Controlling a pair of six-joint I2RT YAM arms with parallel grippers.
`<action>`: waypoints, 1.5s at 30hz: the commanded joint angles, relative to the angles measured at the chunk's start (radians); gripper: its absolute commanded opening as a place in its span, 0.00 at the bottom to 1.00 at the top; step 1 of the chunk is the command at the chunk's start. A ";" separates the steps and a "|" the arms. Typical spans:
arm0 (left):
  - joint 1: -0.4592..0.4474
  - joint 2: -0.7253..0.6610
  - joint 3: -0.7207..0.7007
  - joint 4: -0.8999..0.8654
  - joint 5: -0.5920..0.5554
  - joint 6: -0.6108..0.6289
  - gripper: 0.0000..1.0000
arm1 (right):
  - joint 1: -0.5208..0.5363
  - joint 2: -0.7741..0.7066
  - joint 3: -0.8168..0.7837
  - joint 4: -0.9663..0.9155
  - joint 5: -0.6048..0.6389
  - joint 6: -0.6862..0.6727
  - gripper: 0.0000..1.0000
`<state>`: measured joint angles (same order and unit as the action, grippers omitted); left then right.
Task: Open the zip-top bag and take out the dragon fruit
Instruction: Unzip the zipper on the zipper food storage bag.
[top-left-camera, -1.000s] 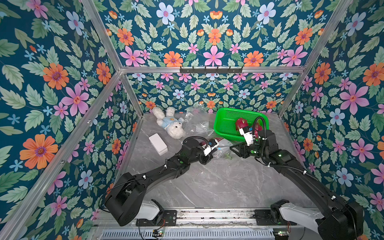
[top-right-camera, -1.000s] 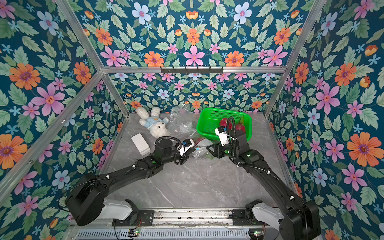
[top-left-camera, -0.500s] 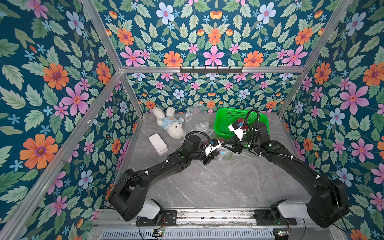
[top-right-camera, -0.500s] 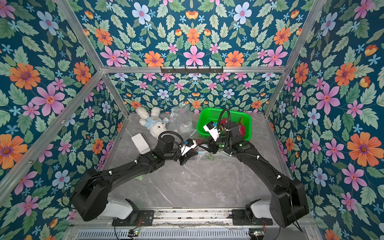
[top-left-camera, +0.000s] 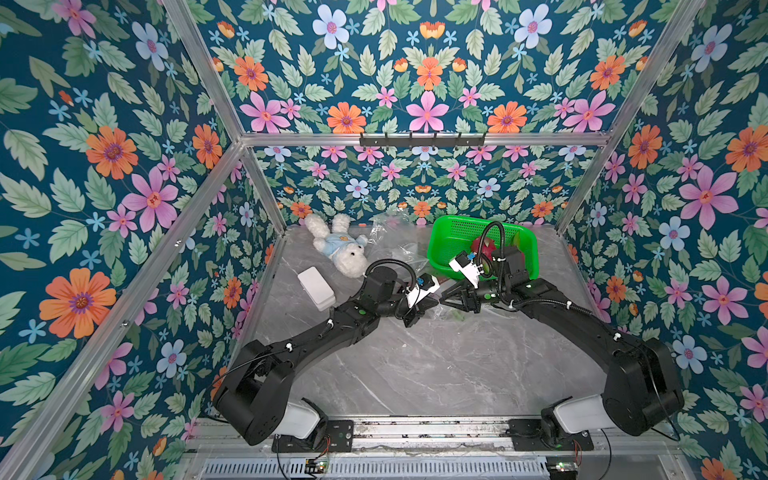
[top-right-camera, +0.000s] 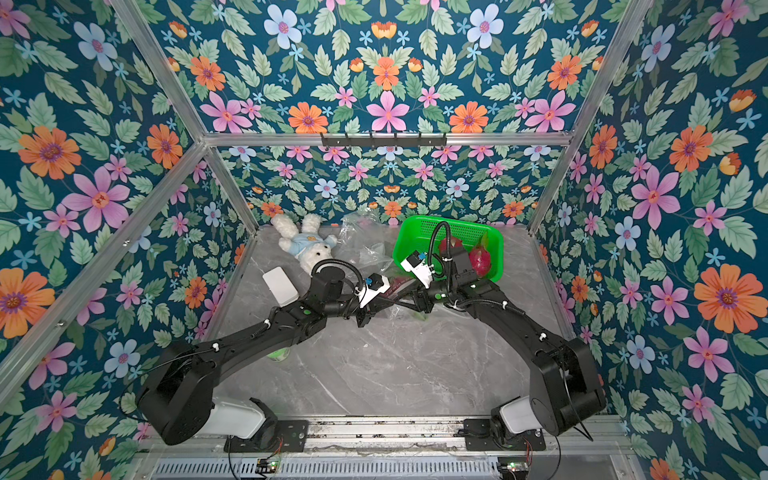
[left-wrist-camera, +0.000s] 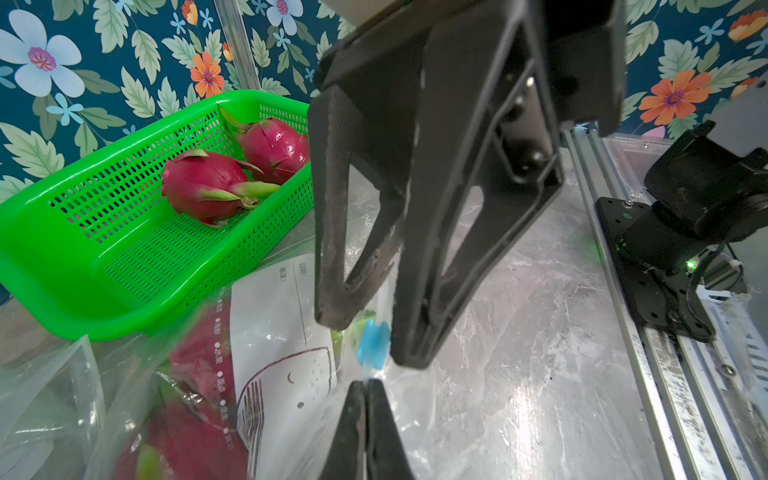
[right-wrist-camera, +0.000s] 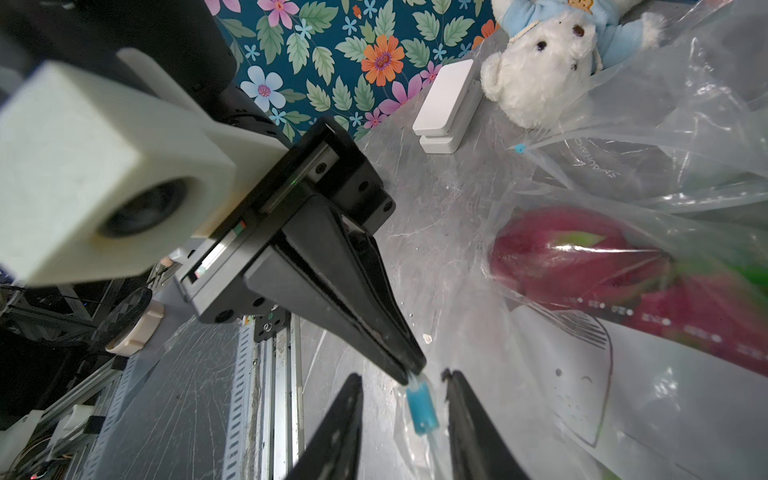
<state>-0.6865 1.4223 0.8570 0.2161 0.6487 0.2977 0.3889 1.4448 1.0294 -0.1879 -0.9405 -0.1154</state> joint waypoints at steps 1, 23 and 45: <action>0.002 -0.002 0.007 0.004 0.009 0.018 0.00 | 0.001 0.006 0.006 -0.007 -0.038 -0.028 0.34; 0.005 0.013 0.042 -0.026 -0.014 0.037 0.00 | 0.002 0.025 0.008 -0.075 0.008 -0.079 0.16; 0.082 -0.009 0.059 -0.018 -0.257 -0.003 0.00 | 0.002 -0.077 -0.099 -0.044 0.027 -0.002 0.01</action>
<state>-0.6239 1.4235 0.9096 0.1749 0.5621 0.2935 0.3893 1.3857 0.9531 -0.1581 -0.8780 -0.1322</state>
